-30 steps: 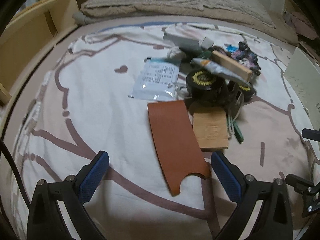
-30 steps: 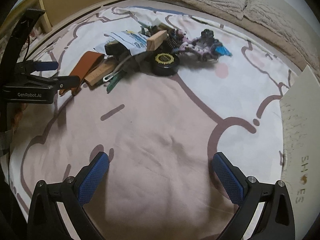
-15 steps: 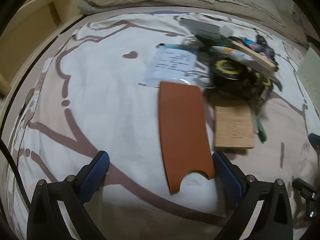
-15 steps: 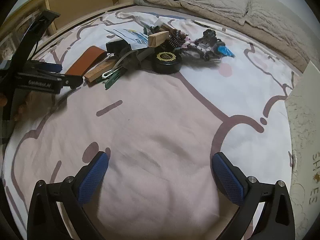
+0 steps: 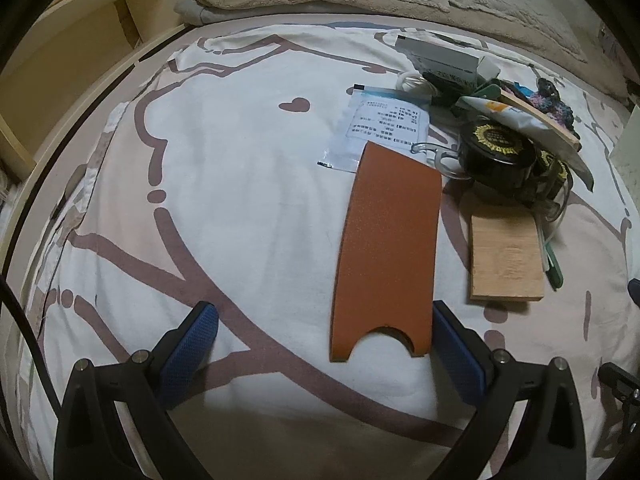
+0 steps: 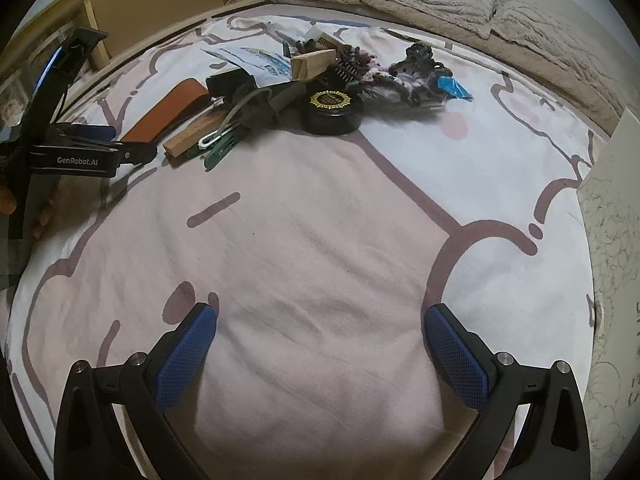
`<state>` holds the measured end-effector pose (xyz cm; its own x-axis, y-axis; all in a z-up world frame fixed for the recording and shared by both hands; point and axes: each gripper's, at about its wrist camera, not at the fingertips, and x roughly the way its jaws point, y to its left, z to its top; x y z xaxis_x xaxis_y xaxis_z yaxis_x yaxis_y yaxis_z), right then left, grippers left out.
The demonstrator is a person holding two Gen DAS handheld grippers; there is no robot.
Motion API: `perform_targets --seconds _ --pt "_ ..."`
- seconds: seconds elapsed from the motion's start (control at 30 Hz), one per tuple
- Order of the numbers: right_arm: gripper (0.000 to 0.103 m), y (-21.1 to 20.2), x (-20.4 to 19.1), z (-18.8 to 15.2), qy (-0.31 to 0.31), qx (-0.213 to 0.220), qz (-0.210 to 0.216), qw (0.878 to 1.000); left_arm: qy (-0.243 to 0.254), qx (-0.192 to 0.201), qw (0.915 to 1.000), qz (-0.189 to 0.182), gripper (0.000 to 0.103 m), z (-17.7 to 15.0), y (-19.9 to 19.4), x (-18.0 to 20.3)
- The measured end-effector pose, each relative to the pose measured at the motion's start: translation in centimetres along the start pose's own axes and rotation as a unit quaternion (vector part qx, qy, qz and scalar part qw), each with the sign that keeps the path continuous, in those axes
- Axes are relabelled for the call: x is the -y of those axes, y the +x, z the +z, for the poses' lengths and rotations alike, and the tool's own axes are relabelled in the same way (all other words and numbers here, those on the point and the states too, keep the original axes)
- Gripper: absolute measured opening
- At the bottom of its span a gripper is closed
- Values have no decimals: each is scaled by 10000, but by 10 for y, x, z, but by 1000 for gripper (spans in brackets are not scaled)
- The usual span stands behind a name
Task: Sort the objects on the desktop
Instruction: 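Lower the left tool over the brown leather strip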
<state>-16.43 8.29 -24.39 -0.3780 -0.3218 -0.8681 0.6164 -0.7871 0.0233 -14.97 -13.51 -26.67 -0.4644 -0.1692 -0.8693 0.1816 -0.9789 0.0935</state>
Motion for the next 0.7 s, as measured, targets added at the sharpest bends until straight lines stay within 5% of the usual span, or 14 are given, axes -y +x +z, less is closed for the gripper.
perform_targets --seconds 0.43,0.7 --pt "103 8 4 35 402 -89 213 9989 -15 105 9999 0 103 -2 1 1" --pt "63 7 -2 76 831 196 775 9933 -24 202 9998 -12 103 -4 0 1"
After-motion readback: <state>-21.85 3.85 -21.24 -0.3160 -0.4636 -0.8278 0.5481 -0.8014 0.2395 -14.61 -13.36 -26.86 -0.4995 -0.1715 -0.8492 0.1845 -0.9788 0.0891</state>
